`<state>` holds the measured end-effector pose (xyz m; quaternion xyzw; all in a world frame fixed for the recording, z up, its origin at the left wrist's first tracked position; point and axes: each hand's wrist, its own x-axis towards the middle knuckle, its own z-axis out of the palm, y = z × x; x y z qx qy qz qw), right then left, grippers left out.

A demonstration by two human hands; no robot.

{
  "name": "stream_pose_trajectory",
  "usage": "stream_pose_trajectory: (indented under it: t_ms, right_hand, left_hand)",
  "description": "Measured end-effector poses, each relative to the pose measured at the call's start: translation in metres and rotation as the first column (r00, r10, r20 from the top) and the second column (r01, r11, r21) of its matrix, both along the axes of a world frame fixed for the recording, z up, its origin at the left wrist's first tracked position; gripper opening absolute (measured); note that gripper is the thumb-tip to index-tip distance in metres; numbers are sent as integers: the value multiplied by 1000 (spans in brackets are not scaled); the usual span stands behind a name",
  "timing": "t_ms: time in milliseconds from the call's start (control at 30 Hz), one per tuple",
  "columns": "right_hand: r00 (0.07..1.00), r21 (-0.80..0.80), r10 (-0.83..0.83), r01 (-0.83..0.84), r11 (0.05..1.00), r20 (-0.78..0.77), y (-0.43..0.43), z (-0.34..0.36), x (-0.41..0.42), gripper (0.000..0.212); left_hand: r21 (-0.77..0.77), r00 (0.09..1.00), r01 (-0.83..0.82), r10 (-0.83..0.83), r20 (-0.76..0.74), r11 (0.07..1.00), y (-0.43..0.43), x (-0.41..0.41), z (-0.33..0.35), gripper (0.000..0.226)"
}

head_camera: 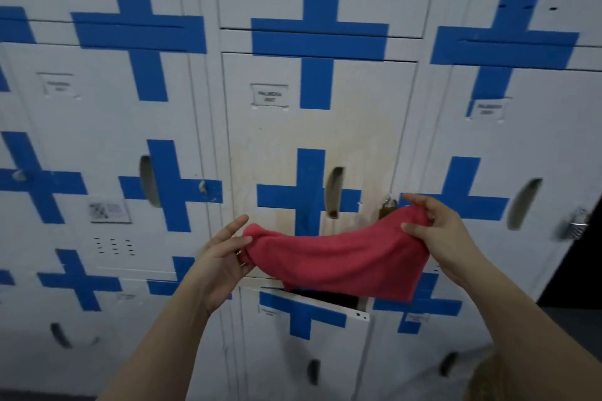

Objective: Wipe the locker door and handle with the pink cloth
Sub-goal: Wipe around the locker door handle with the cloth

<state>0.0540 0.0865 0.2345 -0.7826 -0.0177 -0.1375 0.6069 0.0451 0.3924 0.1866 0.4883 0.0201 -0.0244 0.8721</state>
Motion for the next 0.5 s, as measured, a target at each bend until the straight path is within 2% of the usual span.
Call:
stream_pose_trajectory:
  t_ms: [133,233,300,367,433,500]
  right_hand:
    - [999,-105,39,-36,994,23,24,6,12,51]
    - [998,-209,56,-48,977,34,35,16,14,53]
    - [998,-311,61,-47,949,35,38,24,15,52]
    - [998,-412,58,-42,910,26,41,35,12,50]
    - [997,-484,71,-51,874,24,44,43,10,47]
    - [996,-517,71,-35,855,50,47,49,7,44]
  left_hand:
    - [80,999,-16,19,-31,997,21,0,-6,29]
    - [353,996,75,-56,-65,933,35,-1,-9,46]
    - [630,993,119,-94,-73,767,42,1,-12,42]
    - [833,991,102,-129,-37,543,47,6,-13,32]
    - [930,989,53,-146,1,363,48,11,-7,18]
    - [970,990,11,-141,24,241,51,13,2,3]
